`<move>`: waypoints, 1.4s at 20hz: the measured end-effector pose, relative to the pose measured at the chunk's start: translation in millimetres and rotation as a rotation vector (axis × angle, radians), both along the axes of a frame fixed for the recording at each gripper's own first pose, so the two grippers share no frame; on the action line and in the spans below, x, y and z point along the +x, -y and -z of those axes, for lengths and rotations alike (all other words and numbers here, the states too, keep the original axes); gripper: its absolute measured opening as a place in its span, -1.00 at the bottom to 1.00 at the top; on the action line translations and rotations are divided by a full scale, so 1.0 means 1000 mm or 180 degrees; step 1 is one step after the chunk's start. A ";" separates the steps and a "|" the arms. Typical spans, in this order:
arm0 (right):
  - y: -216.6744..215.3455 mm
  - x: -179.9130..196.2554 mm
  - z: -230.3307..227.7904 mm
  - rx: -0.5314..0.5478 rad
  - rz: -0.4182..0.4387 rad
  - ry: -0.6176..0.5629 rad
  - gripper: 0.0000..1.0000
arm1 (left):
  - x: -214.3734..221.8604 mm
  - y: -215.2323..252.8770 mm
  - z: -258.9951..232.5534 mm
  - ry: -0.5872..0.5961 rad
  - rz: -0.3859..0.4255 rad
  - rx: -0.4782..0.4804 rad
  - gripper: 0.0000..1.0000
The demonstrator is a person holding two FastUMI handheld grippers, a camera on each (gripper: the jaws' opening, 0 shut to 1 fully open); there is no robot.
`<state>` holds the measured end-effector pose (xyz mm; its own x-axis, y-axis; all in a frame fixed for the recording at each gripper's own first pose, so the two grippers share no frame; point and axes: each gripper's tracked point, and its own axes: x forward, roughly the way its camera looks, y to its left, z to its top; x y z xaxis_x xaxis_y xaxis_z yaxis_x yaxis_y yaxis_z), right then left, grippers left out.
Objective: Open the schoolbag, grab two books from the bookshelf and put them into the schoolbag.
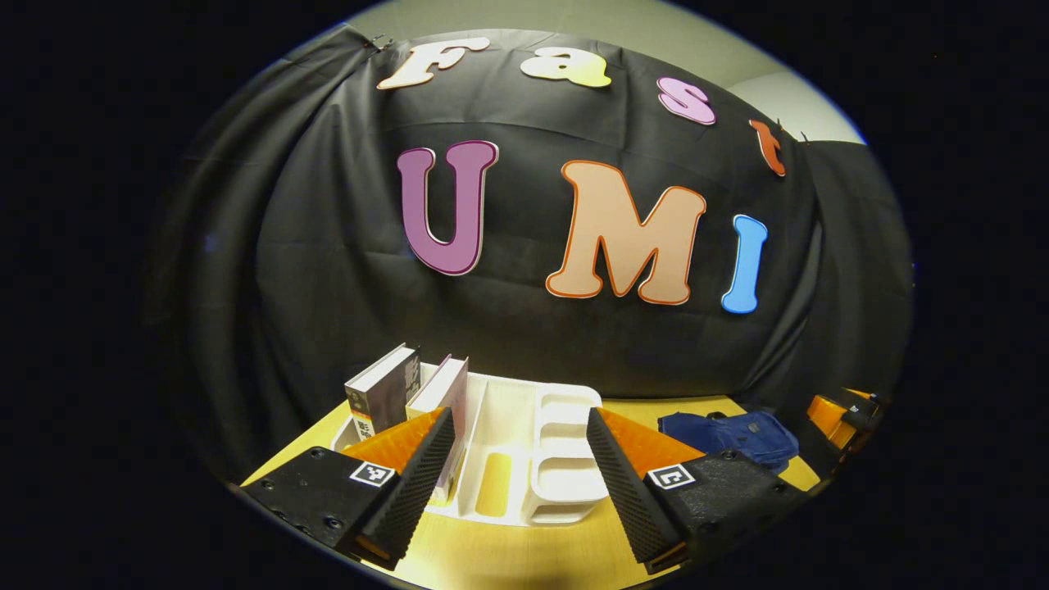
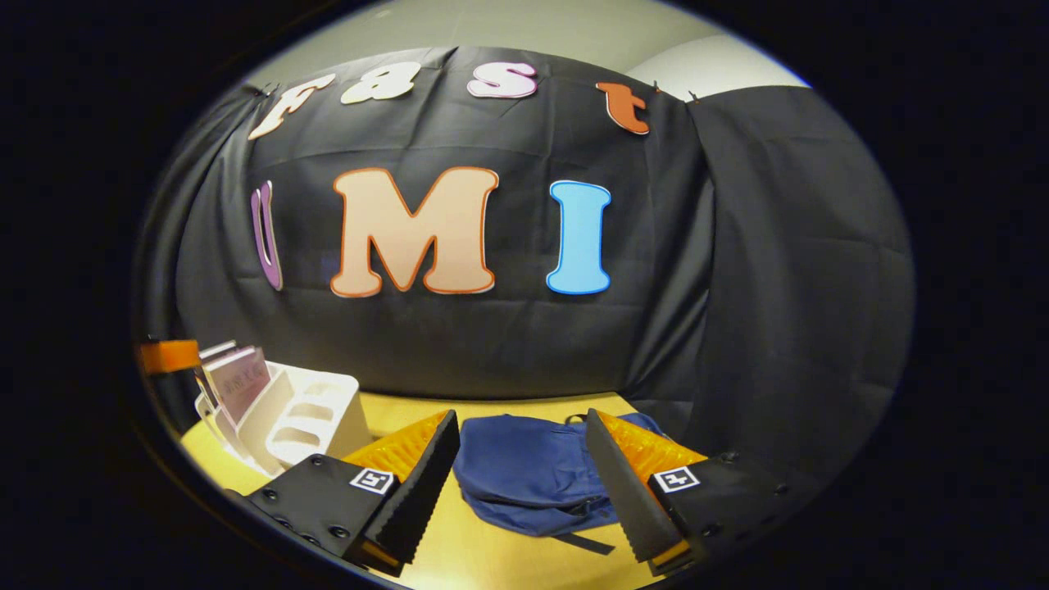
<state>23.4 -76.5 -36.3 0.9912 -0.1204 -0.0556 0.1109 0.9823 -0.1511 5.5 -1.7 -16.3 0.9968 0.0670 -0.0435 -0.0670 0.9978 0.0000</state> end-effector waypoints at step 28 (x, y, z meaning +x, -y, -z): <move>0.002 0.074 0.193 -0.3149 -0.0442 -0.0651 0.97 | -0.034 -0.060 0.023 -0.0259 -0.0671 0.0251 0.91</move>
